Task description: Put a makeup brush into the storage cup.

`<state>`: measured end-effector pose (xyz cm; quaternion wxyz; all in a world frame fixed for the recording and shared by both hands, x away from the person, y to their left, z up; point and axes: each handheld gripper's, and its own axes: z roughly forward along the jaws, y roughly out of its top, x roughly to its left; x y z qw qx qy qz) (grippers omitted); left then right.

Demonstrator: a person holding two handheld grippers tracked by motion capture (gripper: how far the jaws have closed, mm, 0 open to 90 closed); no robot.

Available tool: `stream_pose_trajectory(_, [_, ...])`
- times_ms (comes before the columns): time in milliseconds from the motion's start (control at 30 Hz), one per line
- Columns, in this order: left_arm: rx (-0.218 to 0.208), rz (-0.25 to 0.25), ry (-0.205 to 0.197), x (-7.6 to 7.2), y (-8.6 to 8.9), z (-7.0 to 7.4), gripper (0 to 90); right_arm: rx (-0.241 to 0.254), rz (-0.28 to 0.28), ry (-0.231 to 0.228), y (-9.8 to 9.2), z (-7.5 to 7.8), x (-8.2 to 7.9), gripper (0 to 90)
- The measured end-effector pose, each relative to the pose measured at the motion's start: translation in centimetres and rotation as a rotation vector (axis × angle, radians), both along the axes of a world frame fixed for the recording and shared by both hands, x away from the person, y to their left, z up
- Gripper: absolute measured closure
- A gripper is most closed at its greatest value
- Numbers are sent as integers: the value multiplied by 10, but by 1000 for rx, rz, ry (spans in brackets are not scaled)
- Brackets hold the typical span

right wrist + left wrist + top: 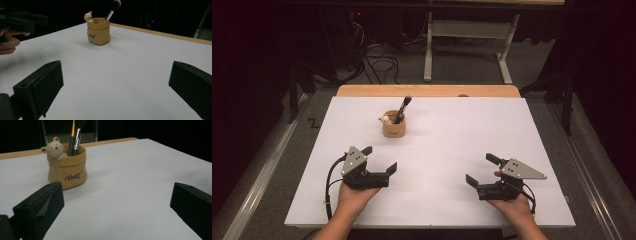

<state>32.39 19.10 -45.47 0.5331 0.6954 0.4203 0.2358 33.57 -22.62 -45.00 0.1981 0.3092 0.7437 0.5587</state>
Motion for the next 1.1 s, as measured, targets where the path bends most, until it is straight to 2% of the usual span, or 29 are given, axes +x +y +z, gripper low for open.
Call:
stream_pose_trajectory(100, [-5,9,13,-7,8,-5,1,10,-7,-4,-3,2,0,3])
stream_pose_trajectory(200, [7,12,14,-14,14,-7,1,15,-17,-10,-7,4,0,3])
stream_pose_trajectory(300, [-5,12,17,-20,20,-8,5,23,-29,-13,-9,5,-1,3])
stream_pose_trajectory(367, [13,13,13,-24,23,-9,6,22,-30,-18,-10,6,-2,3])
stream_pose_trajectory(567, [22,24,6,-35,33,-17,7,25,-42,-28,-14,9,-4,3])
stream_pose_trajectory(667, [24,24,13,-37,38,-18,7,19,-53,-29,-15,8,-3,3])
stream_pose_trajectory(700, [33,26,3,-38,39,-18,7,16,-51,-28,-16,8,-3,3])
stream_pose_trajectory(800, [17,20,-5,-38,42,-16,7,12,-60,-27,-15,7,-2,3])
stream_pose_trajectory(900, [19,16,-13,-37,42,-17,7,6,-61,-24,-15,7,-2,3])
stream_pose_trajectory(1100, [26,12,0,-35,41,-19,6,-3,-61,-21,-13,5,-2,3])
